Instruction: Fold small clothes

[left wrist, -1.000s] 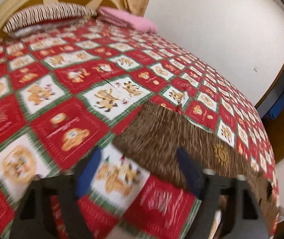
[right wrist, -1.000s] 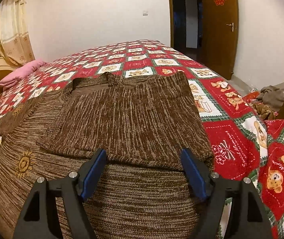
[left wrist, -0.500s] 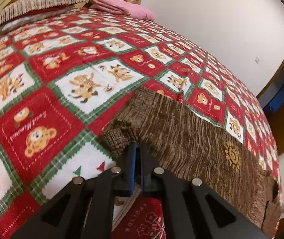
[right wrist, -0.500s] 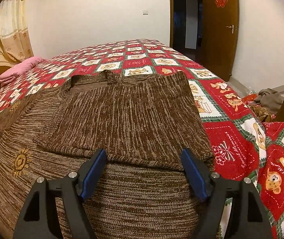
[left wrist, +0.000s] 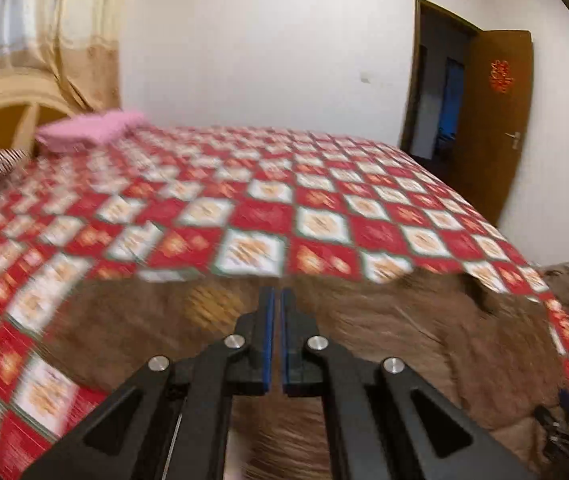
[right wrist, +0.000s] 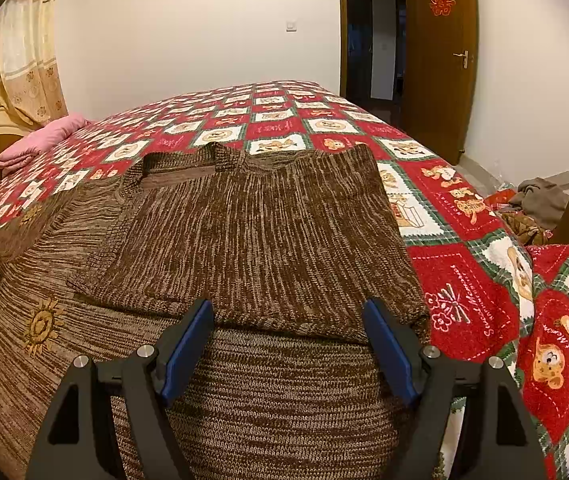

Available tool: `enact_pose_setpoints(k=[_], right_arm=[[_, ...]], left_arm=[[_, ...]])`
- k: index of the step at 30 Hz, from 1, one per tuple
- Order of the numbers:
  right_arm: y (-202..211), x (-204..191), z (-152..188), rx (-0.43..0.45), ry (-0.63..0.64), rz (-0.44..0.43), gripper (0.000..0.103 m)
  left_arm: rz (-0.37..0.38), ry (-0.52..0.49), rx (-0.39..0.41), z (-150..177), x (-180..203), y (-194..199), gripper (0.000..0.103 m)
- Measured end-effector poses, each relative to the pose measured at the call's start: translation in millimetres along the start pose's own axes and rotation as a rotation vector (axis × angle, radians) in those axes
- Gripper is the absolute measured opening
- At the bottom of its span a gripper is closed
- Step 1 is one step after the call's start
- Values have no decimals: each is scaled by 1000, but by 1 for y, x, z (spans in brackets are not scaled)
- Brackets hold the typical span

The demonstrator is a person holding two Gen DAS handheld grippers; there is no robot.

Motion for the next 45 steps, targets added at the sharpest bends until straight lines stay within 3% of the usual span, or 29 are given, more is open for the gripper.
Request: enact_pose_setpoints(k=[2,5,6,7,8,9,11,14,16,18,20,21,25,27,30,35,37,40,45], right_arm=[[0,0,0,0,0,0,78],[0,1,0,0,-2,-2,78],[0,0,-1,1,-2,-3,78],[1,1,-1,2,-2,-3,78],[1,1,0,2,-2,-4,78],[1,1,-1,2,-3,-4,78],[1,1,-1,3,-3,-3,78],[0,0,0,2,1,0,78],[0,0,-1,2,4,4,78],[1,0,-1,2,7,8,78],[1,0,-2,2,9,10,78],[1,-1,-2,2,10,11,78],[0,-1,-2,3,9,12,78],[1,-2,-2,3,10,12,78],[1,-1,-2,4,10,12,78],[1,-1,-2,4,11,13,78],[1,-1,-2,4,11,12,78],[1,-1,-1,4,11,13,78],[1,-2,-1,5,11,13,78]], left_arm=[[-9,4,-14,7,4,-1,3],[-68,97,30,7,-23,13,18],[-98,161,34,8,-39,18,45],[-150,236,36,8,-59,24,80],[-213,312,52,10,-81,30,93],[-278,374,79,11,-101,38,98],[-409,499,125,17,-141,53,97],[-502,680,64,29,-192,50,97],[-461,768,11,36,-213,34,85],[-420,767,-32,37,-217,14,77],[-416,660,-19,30,-209,3,50],[-386,647,-21,29,-208,-2,27],[-350,674,14,30,-213,-2,13],[-348,609,8,21,-204,-4,12],[-342,404,54,2,-159,0,12],[-216,58,71,-11,-52,2,12],[-151,-64,21,4,-7,-5,12],[-83,-162,-73,27,34,-28,12],[-95,-203,-233,45,44,-52,17]])
Point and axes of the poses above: each gripper's, at about its wrist camera, not at the fingertips, and y roughly against the way its jaws point, x to its right, z to its underside, the point moved 1 cm from there along -y, roughly the way its jaws point, and after that the axes turned 15 degrees about z, right-handed, at the moved point
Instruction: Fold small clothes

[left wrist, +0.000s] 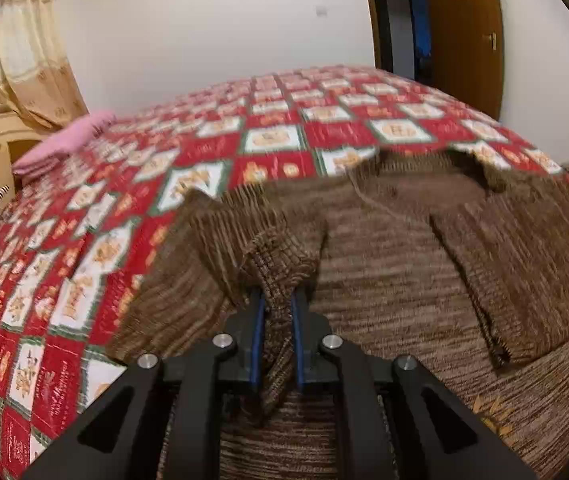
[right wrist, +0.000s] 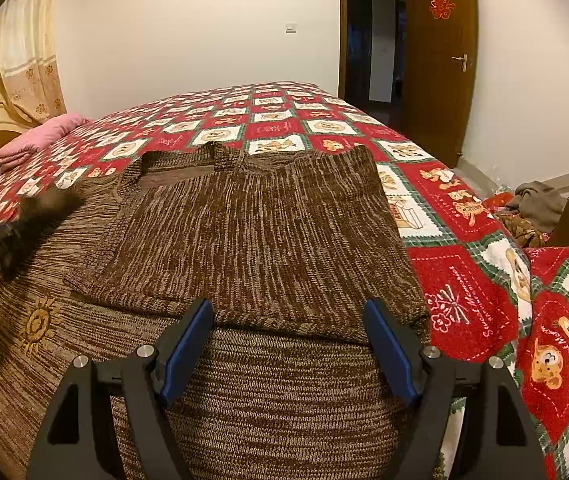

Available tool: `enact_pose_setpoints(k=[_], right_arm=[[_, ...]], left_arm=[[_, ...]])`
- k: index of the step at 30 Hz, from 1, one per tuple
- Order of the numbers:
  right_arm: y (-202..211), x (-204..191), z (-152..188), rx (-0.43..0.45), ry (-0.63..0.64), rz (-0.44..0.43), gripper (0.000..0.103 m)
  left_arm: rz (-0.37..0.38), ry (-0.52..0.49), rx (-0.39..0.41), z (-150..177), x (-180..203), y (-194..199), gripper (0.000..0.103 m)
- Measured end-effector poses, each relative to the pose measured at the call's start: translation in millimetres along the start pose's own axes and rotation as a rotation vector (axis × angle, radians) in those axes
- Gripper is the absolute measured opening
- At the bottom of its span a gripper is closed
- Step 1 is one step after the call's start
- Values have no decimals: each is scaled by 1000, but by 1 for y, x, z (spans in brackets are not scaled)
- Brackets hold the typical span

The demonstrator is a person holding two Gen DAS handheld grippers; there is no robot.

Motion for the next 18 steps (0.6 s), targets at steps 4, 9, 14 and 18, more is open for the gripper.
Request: enact_pose_setpoints(k=[4,9,14,18], right_arm=[[0,-1,-1,-2,3,4,78],[-1,-1,-2,-10,6,8,78],[40,-15,-24,106,-53,-38,78],[67,-76,-54,116,-16,-291,78]], left_arm=[[48,42,-26,3,-18,14,33],[65,173,87,35,-44,50,82],[20,348,55,73,-79,44,76],[67,425,106,76,-87,46,77]])
Point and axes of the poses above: each gripper's, at about its wrist camera, not at the fingertips, and y roughly against the way its jaws point, x to its right, z to its underside, the point moved 1 cm from there along -y, roughly the way its jaws point, and after that the axes turned 15 degrees about z, right-handed, at the moved point
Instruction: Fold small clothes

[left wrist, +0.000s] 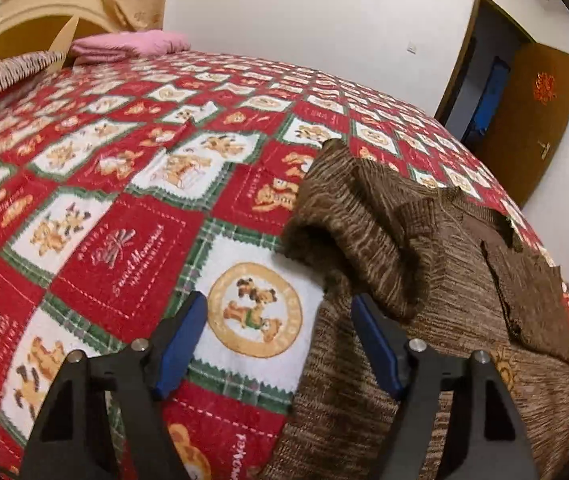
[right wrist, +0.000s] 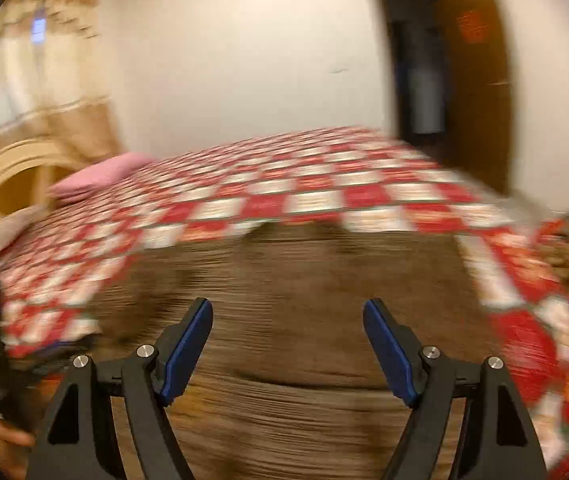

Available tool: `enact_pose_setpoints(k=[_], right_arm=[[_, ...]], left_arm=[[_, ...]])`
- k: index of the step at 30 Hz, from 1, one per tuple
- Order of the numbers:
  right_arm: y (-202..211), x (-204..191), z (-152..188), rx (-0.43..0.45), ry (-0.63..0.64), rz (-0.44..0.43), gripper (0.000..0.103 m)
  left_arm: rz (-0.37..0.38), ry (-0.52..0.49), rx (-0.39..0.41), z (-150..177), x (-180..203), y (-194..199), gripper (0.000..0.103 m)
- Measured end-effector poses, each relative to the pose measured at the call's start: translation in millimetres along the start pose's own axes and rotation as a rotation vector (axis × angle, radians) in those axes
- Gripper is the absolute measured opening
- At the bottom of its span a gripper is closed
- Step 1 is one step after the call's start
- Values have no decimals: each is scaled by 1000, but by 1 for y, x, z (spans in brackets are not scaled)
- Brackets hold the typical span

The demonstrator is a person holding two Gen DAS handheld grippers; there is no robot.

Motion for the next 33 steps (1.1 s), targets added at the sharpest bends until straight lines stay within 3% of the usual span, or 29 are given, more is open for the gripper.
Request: enact_pose_setpoints(k=[2,7,13,15,16,18,19,22,26,28,33], right_arm=[[-20,-39,-10,-72,19,-111,78],[-73,-100,-27,-209,7,-231,78],[-147,-86,-25,-430,-292,-272,78],[-164,-93,-19,-486,-302,-317,77],[-165,-101,-16,-488,-283,-321,75],[-162,-116,-18,-439,-164,-258,46],[-161,-123,-19,-431,-111,-230,11],[-151,-122,-25,-398,-102,-220,12],[-102,-107,-59,-199,-40,-227,12],[-84,-97,-73,-146,-15,-222,12],[-55,-44,-93,-79,-14,-204,12]], left_arm=[[-1,-10,3,3,5,-1,78],[43,11,18,2,-4,2,81],[72,27,32,1,-11,6,82],[64,19,29,1,-9,5,83],[60,14,27,1,-8,4,84],[56,7,22,1,-7,3,85],[56,6,22,1,-6,2,85],[60,8,24,1,-6,2,85],[60,8,24,2,-6,2,85],[58,6,23,1,-6,2,85],[45,-2,17,1,-5,1,85]])
Point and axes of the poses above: each gripper's, at about its wrist camera, not at the fingertips, and y roughly against the way its jaws point, x to its right, z to its underside, the point moved 1 cm from there along -y, roughly the way its jaws point, and after that the axes turned 15 degrees about z, right-handed, at the moved point
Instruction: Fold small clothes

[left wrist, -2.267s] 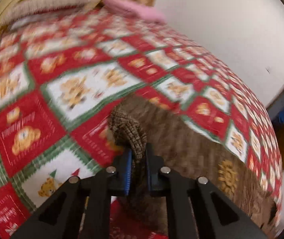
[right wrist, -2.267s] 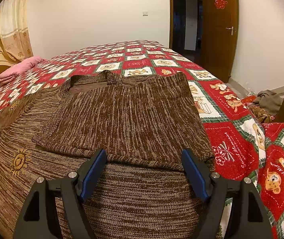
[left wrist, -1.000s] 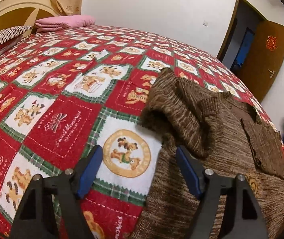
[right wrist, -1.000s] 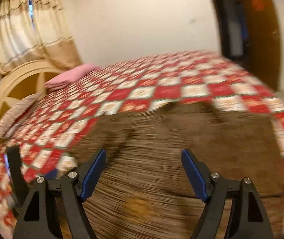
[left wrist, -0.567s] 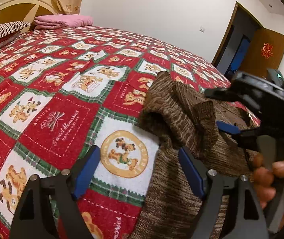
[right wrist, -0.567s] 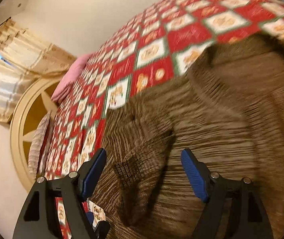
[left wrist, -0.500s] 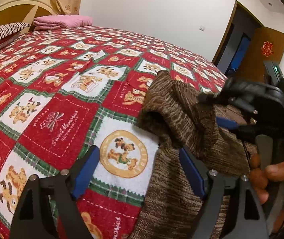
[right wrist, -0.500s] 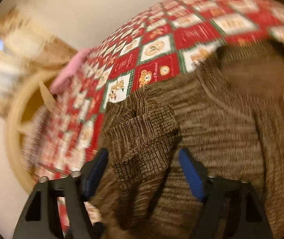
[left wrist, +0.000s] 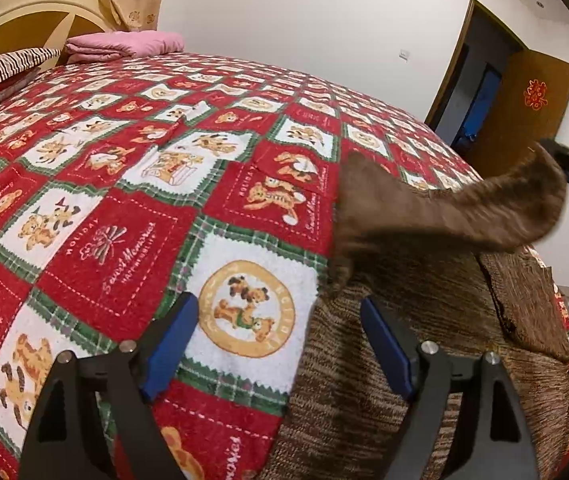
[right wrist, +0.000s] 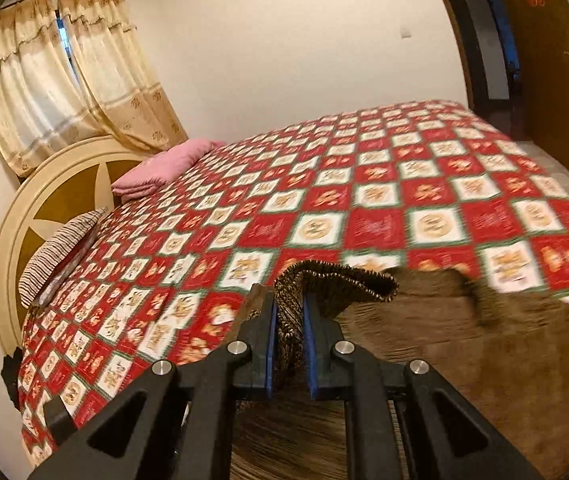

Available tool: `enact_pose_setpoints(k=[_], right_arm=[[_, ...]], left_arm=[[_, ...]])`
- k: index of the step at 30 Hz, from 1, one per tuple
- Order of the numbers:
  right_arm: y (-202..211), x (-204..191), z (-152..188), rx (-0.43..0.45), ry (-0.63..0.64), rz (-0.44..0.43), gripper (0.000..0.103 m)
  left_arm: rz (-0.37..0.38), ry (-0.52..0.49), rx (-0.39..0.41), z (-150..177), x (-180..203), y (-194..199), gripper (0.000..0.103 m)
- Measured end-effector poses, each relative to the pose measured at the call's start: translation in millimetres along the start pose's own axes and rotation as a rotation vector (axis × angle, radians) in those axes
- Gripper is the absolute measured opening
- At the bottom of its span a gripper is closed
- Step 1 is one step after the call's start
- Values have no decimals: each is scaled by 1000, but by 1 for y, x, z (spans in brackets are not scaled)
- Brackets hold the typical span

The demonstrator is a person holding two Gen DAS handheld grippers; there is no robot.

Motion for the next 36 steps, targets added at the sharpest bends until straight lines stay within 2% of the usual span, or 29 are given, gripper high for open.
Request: enact_pose_setpoints(k=[2,5,6,7,9,10,11,15,18,21,25,27,30,31,33,35,36], right_arm=[[4,22,2,13,12,38,12],[-3,51,17,-15,7,21,13],[-6,58,23,-21,14,44,13],[-10,64,31,-31,24,84,18],[-24,79,47,-113,38,188,46],[-27,86,53,-147,30,221,66],[-28,97,62,-169,4,259,68],[-6,132,79,-130,-125,368,68],[18,141,82,-67,-199,331,68],[30,123,75,-32,-156,247,68],[22,83,78,-74,-60,132,66],[11,65,92,-113,6,124,66],[-14,55,122,-230,54,157,67],[-10,52,125,-191,78,177,67],[1,47,126,-201,113,222,67],[23,50,126,-180,82,197,67],[45,56,125,-140,54,185,67]], left_arm=[[-4,-3,-1,0,0,0,85],[-5,-4,-2,0,0,0,86],[-7,-5,-3,0,0,0,86],[-8,-6,-4,0,0,0,86],[-11,-8,-5,0,1,0,86],[-13,-9,-6,0,1,0,86],[-13,-9,-6,0,1,-1,86],[-20,-14,-10,0,2,-1,86],[-28,-22,-14,1,3,-2,86],[-31,-25,-16,1,4,-2,87],[-32,-26,-17,1,4,-2,88],[-31,-26,-17,1,4,-3,88],[-35,-29,-19,1,4,-3,88],[-35,-29,-20,1,4,-3,88],[-28,-28,-22,1,4,-2,90],[-9,-27,-24,0,4,-2,93],[2,-25,-24,0,4,-2,95]])
Point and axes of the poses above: each gripper's, at about its wrist camera, not at the fingertips, and y roughly against the way its jaws point, x to its right, z to its underside, the point moved 1 cm from there along -y, roughly the way its jaws point, and after that the axes turned 15 degrees about z, right-handed, at the moved point
